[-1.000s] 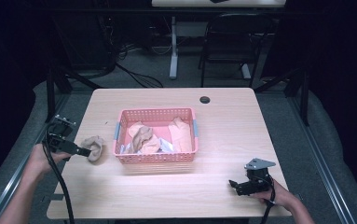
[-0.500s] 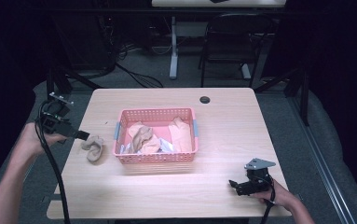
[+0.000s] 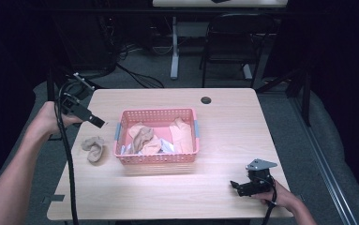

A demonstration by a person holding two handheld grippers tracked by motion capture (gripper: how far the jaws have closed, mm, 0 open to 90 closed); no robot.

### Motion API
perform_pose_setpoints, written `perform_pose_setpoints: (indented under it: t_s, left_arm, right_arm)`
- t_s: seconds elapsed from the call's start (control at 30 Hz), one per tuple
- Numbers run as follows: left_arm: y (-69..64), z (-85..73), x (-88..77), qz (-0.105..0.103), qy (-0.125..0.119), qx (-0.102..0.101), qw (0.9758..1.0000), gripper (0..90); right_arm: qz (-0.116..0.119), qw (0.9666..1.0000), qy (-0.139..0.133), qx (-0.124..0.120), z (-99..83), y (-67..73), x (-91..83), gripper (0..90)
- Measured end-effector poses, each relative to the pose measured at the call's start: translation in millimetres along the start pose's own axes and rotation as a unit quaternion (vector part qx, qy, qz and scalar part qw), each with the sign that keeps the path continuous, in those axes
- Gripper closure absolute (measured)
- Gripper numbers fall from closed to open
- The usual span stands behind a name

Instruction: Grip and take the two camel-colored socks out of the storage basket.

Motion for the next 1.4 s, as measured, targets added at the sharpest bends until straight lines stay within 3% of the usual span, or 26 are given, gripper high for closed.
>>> perform_pose_setpoints:
  t_s: [0.1,0.33,0.6,0.73,0.83,1.13,1.2,1.4]
  left_arm:
    - [-4.2,10.8,3.9,-0.005,0.016,0.003,0.9999,0.5]
    - [-11.5,29.2,16.5,-0.006,0.020,0.015,0.9997,0.3]
    - [-26.6,45.0,38.1,-0.028,-0.006,0.025,0.9993,0.3]
    - [-31.4,46.9,55.4,-0.036,-0.023,0.026,0.9988,0.5]
    - [-33.7,47.6,69.0,-0.044,-0.051,0.022,0.9975,1.1]
    - [-37.8,43.0,116.3,-0.064,-0.073,0.019,0.9951,3.0]
    - [-37.9,41.9,123.4,-0.068,-0.071,0.018,0.9950,3.5]
    - [-38.5,38.9,142.4,-0.054,-0.063,0.014,0.9965,8.9]
  right_arm:
    - [-0.001,1.0000,0.001,-0.001,-0.1,-0.2,-0.1,0.0]
    - [-0.001,1.0000,0.002,-0.001,-0.2,-0.1,-0.2,0.0]
    - [-0.001,1.0000,0.001,-0.001,-0.1,-0.2,-0.1,0.0]
    - [0.000,1.0000,0.000,0.000,0.0,0.0,0.0,0.0]
    - [-0.001,1.0000,0.001,0.000,-0.1,-0.1,-0.1,0.0]
    - [-0.002,1.0000,0.000,0.000,-0.1,-0.1,-0.1,0.0]
    - [-0.002,1.0000,0.001,-0.001,-0.1,0.0,-0.1,0.0]
    - [-0.002,1.0000,0.000,0.000,-0.1,0.0,-0.1,0.0]
Point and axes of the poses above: each handheld gripper's, and its own axes: x roughly forward along the jaws, z roughly out of its top, y roughly to its left, the point moved 6 cm from there along x, roughly forward along the jaws, and after that the axes turned 10 degrees about y, right-handed, at the moved point
